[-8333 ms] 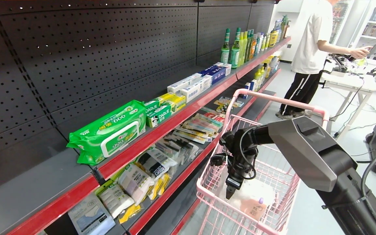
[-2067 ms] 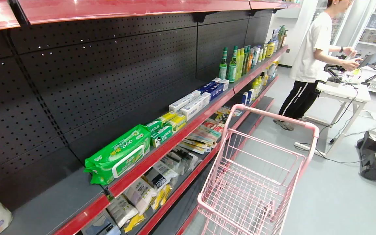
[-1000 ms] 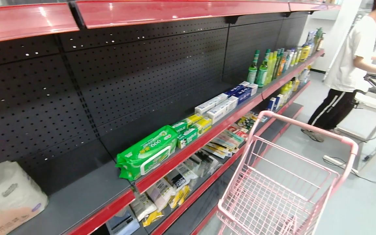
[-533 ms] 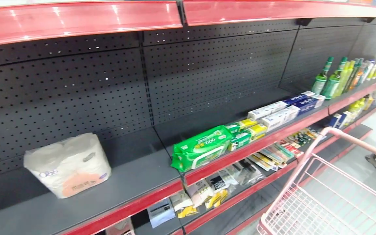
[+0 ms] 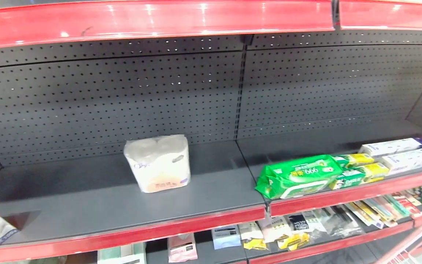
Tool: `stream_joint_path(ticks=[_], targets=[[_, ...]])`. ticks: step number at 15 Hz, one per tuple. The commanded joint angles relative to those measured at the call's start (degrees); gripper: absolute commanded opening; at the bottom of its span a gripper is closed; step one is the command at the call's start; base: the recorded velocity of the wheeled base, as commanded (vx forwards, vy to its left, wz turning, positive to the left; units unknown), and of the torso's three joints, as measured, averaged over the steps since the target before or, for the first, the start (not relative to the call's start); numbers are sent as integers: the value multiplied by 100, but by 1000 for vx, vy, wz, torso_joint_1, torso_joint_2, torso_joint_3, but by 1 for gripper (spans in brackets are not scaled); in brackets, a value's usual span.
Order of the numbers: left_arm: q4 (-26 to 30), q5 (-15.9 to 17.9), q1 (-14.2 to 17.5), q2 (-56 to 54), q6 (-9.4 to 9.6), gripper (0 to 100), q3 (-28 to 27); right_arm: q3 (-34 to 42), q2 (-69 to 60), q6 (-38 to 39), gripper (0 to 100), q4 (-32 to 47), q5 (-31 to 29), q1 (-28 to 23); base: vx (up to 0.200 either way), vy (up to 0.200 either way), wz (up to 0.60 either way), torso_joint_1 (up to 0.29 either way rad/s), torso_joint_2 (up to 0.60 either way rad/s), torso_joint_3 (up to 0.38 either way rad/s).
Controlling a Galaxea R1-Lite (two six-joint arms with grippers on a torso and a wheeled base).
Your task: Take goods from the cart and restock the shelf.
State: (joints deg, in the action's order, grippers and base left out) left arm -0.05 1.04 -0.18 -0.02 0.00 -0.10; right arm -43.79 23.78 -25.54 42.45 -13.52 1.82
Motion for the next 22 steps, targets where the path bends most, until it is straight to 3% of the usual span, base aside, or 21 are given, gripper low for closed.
stream_joint_path(ticks=[1,8,11,13,15,16,17,18,19,20,21,22], targets=[[-4,2,1,2,0,100,1,11,-23,-4,0,-8,-2,3,0,0,600,-2,2,2],[-13,11,1,2,79,100,1,283,-911,75,0,-307,-10,21,0,0,86,0,0,1],[-13,2,1,2,70,100,1,520,-1245,383,0,-782,34,47,0,0,0,0,0,0],[-21,-60,1,2,88,100,1,687,-1482,480,0,-931,-54,302,0,0,0,0,0,0],[-21,-33,1,2,185,100,1,696,-1526,488,0,-958,-388,302,0,0,0,0,0,0],[-30,-25,1,2,246,100,-8,696,-1526,620,0,-1089,-863,311,0,0,0,0,0,0],[-48,-42,-17,196,229,100,-351,731,-1491,919,0,-1195,-1056,319,0,0,0,0,0,0],[-74,-104,-61,653,114,100,-834,749,-1473,1025,0,-1239,-1127,319,0,0,0,0,0,0],[-338,-446,-61,2727,-1301,100,-2557,767,-1464,1095,0,-1318,-1505,293,0,0,0,0,0,0],[-417,-543,-34,3553,-1564,100,-3128,767,-1456,1086,0,-1336,-1628,328,0,0,0,0,0,0],[-531,-561,1,4037,-1485,100,-3216,740,-1359,1086,0,-1353,-1645,319,0,0,0,0,0,0],[-575,-561,1,4344,-1204,100,-3049,731,-1262,1095,0,-1503,-1654,311,0,0,0,0,0,0]])
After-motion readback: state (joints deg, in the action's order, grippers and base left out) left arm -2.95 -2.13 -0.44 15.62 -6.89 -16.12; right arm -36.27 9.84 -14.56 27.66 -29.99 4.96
